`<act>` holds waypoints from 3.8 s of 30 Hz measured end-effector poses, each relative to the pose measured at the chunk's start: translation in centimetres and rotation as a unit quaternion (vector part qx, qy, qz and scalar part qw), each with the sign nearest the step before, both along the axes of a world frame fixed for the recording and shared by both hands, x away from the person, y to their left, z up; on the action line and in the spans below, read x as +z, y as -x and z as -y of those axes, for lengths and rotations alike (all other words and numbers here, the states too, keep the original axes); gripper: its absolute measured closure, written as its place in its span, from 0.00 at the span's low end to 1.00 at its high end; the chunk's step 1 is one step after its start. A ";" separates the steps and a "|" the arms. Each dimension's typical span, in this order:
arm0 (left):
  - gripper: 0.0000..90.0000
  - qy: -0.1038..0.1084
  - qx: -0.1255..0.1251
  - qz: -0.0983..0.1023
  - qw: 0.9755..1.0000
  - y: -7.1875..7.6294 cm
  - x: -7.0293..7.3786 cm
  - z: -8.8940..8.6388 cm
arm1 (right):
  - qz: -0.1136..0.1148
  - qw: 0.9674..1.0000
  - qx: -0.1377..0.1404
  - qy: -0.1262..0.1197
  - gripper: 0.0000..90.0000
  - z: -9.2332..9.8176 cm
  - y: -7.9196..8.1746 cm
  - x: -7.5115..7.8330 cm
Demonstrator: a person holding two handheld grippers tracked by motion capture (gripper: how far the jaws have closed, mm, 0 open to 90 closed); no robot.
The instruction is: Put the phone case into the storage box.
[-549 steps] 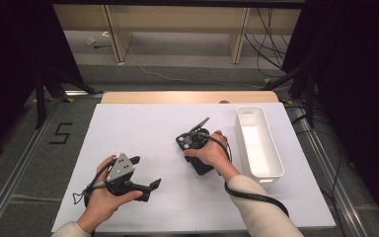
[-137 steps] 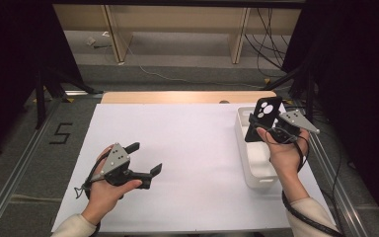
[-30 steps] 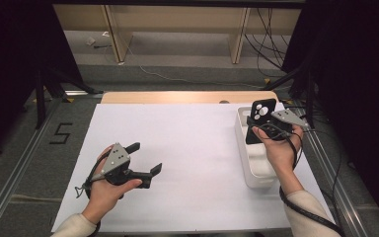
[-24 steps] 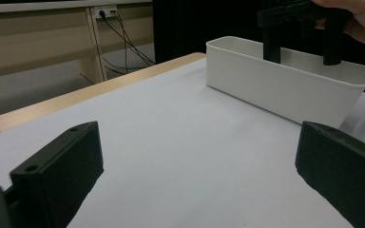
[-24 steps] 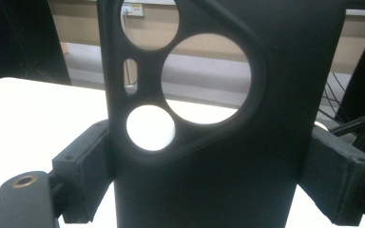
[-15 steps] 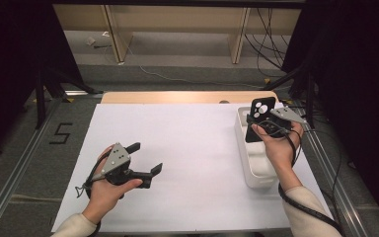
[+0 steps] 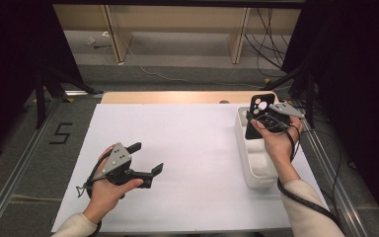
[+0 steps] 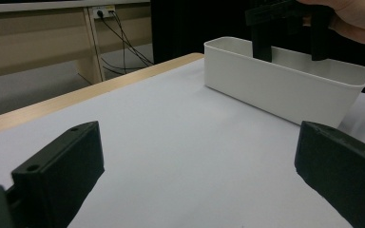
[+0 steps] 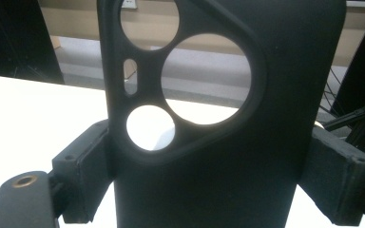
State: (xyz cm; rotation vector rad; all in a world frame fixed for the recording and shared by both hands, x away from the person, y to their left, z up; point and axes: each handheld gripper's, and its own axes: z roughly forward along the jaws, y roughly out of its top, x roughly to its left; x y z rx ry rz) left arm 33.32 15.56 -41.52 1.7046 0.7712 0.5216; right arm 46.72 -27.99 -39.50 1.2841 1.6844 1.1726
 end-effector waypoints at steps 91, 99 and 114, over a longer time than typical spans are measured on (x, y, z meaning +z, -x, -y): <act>0.03 0.002 -0.006 -0.001 1.000 0.0 0.0 0.4 | -0.040 0.998 -0.012 0.045 0.17 -1.4 -5.3 -1.9; 0.03 0.002 -0.007 -0.001 1.000 0.0 0.0 0.4 | -0.045 0.998 -0.014 0.048 0.17 -1.4 -5.4 -2.2; 0.03 0.002 -0.008 -0.001 1.000 0.0 0.0 0.4 | -0.048 0.998 -0.010 0.050 0.17 -1.5 -5.6 -2.6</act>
